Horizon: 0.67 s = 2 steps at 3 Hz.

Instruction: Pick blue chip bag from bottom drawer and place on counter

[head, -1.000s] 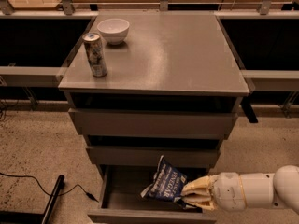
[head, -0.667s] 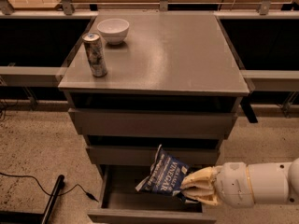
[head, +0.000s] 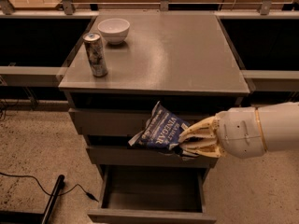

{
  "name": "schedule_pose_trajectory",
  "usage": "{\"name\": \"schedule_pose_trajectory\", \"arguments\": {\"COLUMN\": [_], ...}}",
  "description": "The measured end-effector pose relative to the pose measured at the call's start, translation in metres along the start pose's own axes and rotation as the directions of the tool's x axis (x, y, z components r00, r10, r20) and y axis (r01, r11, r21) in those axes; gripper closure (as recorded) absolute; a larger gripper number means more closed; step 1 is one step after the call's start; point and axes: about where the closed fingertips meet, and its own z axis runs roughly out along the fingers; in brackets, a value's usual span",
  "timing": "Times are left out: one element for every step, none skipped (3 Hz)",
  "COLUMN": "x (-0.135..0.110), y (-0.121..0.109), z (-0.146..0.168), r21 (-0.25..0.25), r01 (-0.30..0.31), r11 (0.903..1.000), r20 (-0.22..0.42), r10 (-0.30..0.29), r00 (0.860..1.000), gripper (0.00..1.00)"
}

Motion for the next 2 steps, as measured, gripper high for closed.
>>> {"name": "schedule_pose_trajectory", "arguments": {"x": [0.005, 0.027], "y": [-0.005, -0.025], "z": [0.002, 0.001], "r21": [-0.009, -0.043], "r01": [0.015, 0.069], "r11": [0.9999, 0.9967], "r20": [-0.005, -0.021], "r10": [-0.015, -0.07], "r00": [1.0, 0.997], "gripper": [1.0, 1.0]}}
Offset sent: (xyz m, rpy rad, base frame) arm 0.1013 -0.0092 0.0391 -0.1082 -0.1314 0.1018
